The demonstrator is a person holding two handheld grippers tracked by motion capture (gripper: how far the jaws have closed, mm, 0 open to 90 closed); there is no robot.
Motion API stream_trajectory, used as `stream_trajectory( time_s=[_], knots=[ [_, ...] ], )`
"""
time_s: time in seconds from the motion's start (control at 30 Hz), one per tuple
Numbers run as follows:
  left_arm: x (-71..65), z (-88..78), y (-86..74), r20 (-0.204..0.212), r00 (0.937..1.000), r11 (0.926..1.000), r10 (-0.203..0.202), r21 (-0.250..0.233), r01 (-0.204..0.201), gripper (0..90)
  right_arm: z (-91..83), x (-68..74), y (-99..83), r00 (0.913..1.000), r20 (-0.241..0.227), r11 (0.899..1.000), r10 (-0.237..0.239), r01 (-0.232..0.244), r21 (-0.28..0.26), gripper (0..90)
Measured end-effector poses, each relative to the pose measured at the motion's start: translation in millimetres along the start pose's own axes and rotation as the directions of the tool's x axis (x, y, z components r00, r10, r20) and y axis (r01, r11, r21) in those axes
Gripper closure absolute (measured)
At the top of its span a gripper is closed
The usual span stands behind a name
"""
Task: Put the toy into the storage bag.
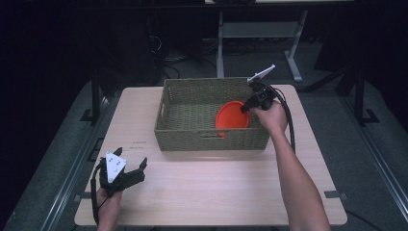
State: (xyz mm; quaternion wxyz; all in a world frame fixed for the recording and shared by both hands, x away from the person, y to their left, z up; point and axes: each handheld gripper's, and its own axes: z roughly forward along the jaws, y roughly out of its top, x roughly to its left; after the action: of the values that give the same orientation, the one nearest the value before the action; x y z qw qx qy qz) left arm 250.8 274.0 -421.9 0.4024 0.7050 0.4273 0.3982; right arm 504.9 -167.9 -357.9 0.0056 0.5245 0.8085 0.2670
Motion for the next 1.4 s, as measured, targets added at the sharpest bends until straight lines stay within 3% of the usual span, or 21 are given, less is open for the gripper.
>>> stream_trajectory(
  time_s=[0.1, 0.23, 0.43, 0.73, 0.77, 0.83, 1.03, 1.4],
  knots=[
    [-0.4, -0.2, 0.0, 0.000, 1.0000, 1.0000, -0.003, -0.005, 0.003, 12.7, -1.8, -2.3, -2.5, 0.9999, 0.012, 1.000, 0.000, 0.000, -0.019, 63.7],
    [-0.3, 0.1, -0.1, 0.002, 1.0000, 1.0000, 0.000, -0.002, 0.000, 12.7, -2.0, -5.7, -4.8, 0.9999, 0.015, 1.000, 0.005, -0.005, -0.005, 62.7],
    [-0.4, 0.3, 0.0, 0.001, 1.0000, 1.0000, 0.000, -0.001, 0.000, 12.7, -11.0, -5.1, -7.2, 1.0000, -0.005, 1.000, -0.005, 0.005, -0.028, 62.1],
    [-1.1, 0.4, 0.2, 0.001, 1.0000, 1.0000, 0.004, -0.001, -0.004, 12.7, -19.4, 1.4, -11.0, 0.9970, -0.069, 0.999, -0.035, 0.032, -0.039, 54.6],
    [-1.1, 0.4, 0.2, 0.001, 1.0000, 1.0000, 0.004, -0.001, -0.004, 12.7, -19.4, 1.4, -11.0, 0.9970, -0.069, 0.999, -0.035, 0.032, -0.039, 54.6],
    [-0.8, 0.3, 0.2, 0.001, 1.0000, 1.0000, 0.006, 0.000, -0.006, 12.7, -22.0, 0.5, -14.4, 0.9931, -0.112, 0.997, -0.036, 0.029, -0.065, 51.1],
    [-1.6, 0.7, 0.1, 0.003, 1.0000, 1.0000, 0.006, 0.002, -0.006, 12.7, -23.9, -3.8, -23.6, 0.9897, -0.141, 0.998, -0.023, 0.015, -0.058, 46.7],
    [-2.0, 0.3, 0.0, 0.001, 1.0000, 1.0000, 0.005, 0.001, -0.005, 12.8, -39.4, -2.9, -38.9, 0.9793, -0.201, 0.995, -0.026, 0.006, -0.100, 38.9]
  ],
)
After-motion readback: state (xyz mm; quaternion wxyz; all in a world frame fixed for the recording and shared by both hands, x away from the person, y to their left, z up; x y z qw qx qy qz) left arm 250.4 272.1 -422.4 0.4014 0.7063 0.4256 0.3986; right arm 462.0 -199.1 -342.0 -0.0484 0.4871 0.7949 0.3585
